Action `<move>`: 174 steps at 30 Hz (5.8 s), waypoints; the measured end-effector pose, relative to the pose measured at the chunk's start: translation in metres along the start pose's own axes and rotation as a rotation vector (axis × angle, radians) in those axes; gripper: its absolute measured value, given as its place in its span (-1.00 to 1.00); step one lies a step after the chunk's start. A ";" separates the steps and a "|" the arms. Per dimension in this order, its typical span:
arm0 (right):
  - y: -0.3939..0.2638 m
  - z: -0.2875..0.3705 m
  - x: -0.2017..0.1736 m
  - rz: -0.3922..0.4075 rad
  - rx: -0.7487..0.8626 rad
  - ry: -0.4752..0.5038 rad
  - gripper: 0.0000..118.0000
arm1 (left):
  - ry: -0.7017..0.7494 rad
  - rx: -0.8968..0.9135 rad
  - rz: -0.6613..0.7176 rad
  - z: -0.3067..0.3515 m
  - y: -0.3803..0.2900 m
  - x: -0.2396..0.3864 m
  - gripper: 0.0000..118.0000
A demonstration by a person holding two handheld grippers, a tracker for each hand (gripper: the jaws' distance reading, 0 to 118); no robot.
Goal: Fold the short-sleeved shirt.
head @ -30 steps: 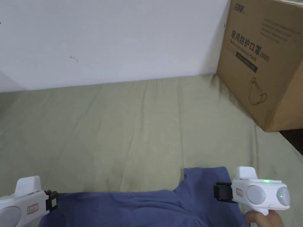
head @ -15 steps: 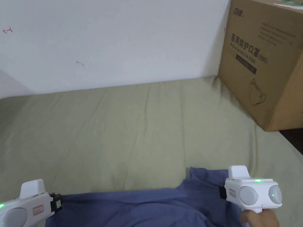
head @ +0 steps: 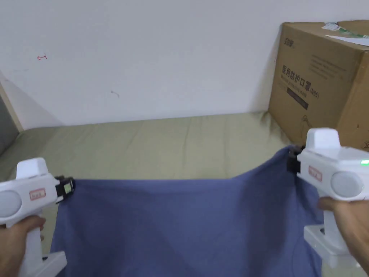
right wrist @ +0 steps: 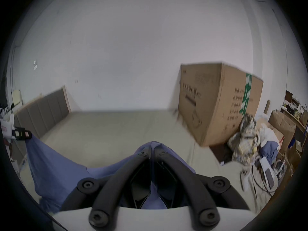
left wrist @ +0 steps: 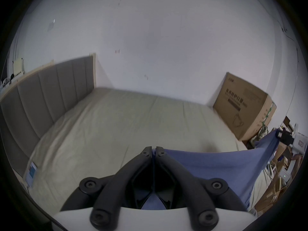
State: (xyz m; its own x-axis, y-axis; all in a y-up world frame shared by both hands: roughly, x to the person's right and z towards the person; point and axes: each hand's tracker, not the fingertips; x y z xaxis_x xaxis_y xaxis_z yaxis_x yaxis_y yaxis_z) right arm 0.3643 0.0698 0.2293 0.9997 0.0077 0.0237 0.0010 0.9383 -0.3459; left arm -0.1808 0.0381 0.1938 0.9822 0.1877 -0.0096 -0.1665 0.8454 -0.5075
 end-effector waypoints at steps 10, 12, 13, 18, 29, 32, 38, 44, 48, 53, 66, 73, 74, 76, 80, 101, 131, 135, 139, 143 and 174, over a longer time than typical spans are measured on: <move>0.160 0.029 -0.007 -0.027 0.332 0.023 -0.99 | 0.011 0.247 -0.035 0.048 0.139 0.033 -1.00; 0.188 0.032 -0.010 -0.011 0.389 0.018 -0.99 | 0.006 0.298 -0.033 0.055 0.166 0.037 -1.00; 0.199 0.031 -0.010 -0.010 0.404 0.020 -0.99 | 0.004 0.317 -0.030 0.059 0.176 0.039 -1.00; 0.245 0.033 -0.013 -0.018 0.480 0.027 -0.99 | 0.013 0.397 -0.057 0.068 0.224 0.048 -1.00; 0.199 -0.018 -0.014 0.026 0.412 0.043 -0.99 | 0.029 0.365 -0.041 -0.006 0.212 0.033 -1.00; 0.161 -0.042 -0.012 0.032 0.308 0.055 -0.99 | 0.047 0.304 -0.063 -0.037 0.176 0.028 -1.00; 0.075 -0.086 0.001 -0.006 0.142 0.068 -0.99 | 0.049 0.148 -0.046 -0.083 0.092 0.011 -1.00; 0.001 -0.083 0.009 -0.028 0.013 0.086 -0.99 | 0.056 0.020 -0.025 -0.086 0.010 -0.004 -1.00; -0.045 -0.058 0.011 -0.029 -0.056 0.107 -0.99 | 0.061 -0.055 -0.004 -0.071 -0.044 -0.013 -1.00; -0.105 -0.013 0.014 -0.090 -0.157 0.111 -0.99 | 0.061 -0.145 0.010 -0.041 -0.112 -0.021 -1.00; -0.231 0.092 0.039 -0.207 -0.324 0.084 -0.99 | 0.096 -0.291 0.031 0.024 -0.235 -0.049 -1.00; -0.278 0.120 0.037 -0.214 -0.421 0.051 -0.99 | 0.127 -0.340 0.005 0.053 -0.273 -0.050 -1.00; -0.284 0.119 0.037 -0.219 -0.445 0.038 -0.99 | 0.129 -0.353 -0.001 0.053 -0.277 -0.052 -1.00; -0.297 0.118 0.035 -0.217 -0.482 0.024 -0.99 | 0.133 -0.370 -0.017 0.052 -0.288 -0.054 -1.00; -0.318 0.107 0.028 -0.184 -0.554 -0.014 -0.99 | 0.149 -0.418 -0.021 0.044 -0.302 -0.053 -1.00; -0.146 0.162 -0.017 -0.052 0.022 -0.067 0.69 | 0.070 0.158 0.007 0.120 -0.167 0.018 0.88; -0.121 0.181 -0.046 0.023 0.193 -0.062 -1.00 | 0.082 -0.020 -0.067 0.114 -0.202 -0.007 -1.00; -0.129 0.176 -0.049 0.022 0.162 -0.061 -1.00 | 0.119 -0.165 -0.033 0.100 -0.240 -0.036 -1.00; -0.136 0.174 -0.055 0.025 0.142 -0.063 -1.00 | 0.147 -0.299 0.025 0.087 -0.270 -0.056 0.30; -0.145 0.171 -0.055 0.011 0.115 -0.075 -1.00 | 0.193 -0.347 -0.010 0.071 -0.292 -0.057 0.83; -0.335 0.089 -0.004 -0.138 -0.612 -0.038 -0.82 | 0.124 -0.330 -0.028 0.062 -0.294 -0.037 -0.94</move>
State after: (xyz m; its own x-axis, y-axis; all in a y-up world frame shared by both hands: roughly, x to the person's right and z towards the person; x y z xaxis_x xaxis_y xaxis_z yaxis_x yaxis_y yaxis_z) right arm 0.3576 -0.2138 0.4284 0.9877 -0.0764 0.1363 0.1555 0.5637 -0.8112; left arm -0.1737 -0.1865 0.3966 0.9925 0.0874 -0.0858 -0.1219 0.6387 -0.7597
